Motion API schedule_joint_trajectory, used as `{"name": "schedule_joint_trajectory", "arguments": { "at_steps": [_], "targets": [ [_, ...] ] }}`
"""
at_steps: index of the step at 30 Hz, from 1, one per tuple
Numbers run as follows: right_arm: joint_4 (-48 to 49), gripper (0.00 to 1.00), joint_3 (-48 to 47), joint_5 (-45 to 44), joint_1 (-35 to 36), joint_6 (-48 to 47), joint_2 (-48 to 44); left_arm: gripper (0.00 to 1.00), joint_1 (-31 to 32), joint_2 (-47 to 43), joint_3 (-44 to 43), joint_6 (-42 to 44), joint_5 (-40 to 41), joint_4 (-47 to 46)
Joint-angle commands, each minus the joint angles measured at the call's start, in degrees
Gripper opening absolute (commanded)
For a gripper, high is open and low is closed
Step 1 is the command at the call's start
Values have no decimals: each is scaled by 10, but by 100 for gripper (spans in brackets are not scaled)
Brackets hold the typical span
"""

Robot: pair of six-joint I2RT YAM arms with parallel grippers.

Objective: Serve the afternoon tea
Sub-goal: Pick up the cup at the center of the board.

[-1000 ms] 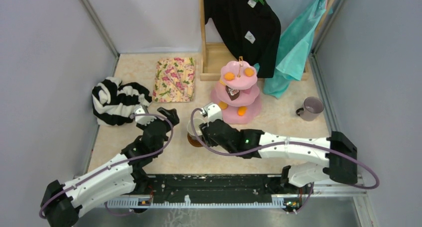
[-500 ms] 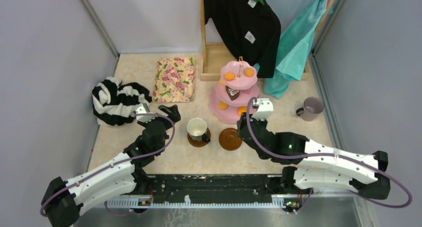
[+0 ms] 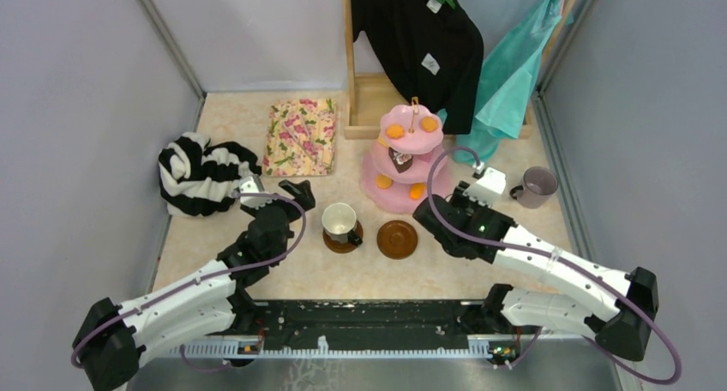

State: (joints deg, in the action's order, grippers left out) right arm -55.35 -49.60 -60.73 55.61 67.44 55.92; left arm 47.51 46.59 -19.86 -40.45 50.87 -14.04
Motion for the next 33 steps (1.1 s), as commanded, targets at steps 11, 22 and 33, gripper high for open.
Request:
{"name": "schedule_joint_trajectory", "arguments": {
  "at_steps": [11,22,33],
  "targets": [
    [207,32,91,163,-358,-6,-18,99,2,12,4,20,-39,-43],
    [140,32,-24,208,-460,59,119,99,2,5,11,21,-46,-44],
    [145,43,-55,239,-535,54,181,99,2,-8,27,25,-42,-54]
  ]
}}
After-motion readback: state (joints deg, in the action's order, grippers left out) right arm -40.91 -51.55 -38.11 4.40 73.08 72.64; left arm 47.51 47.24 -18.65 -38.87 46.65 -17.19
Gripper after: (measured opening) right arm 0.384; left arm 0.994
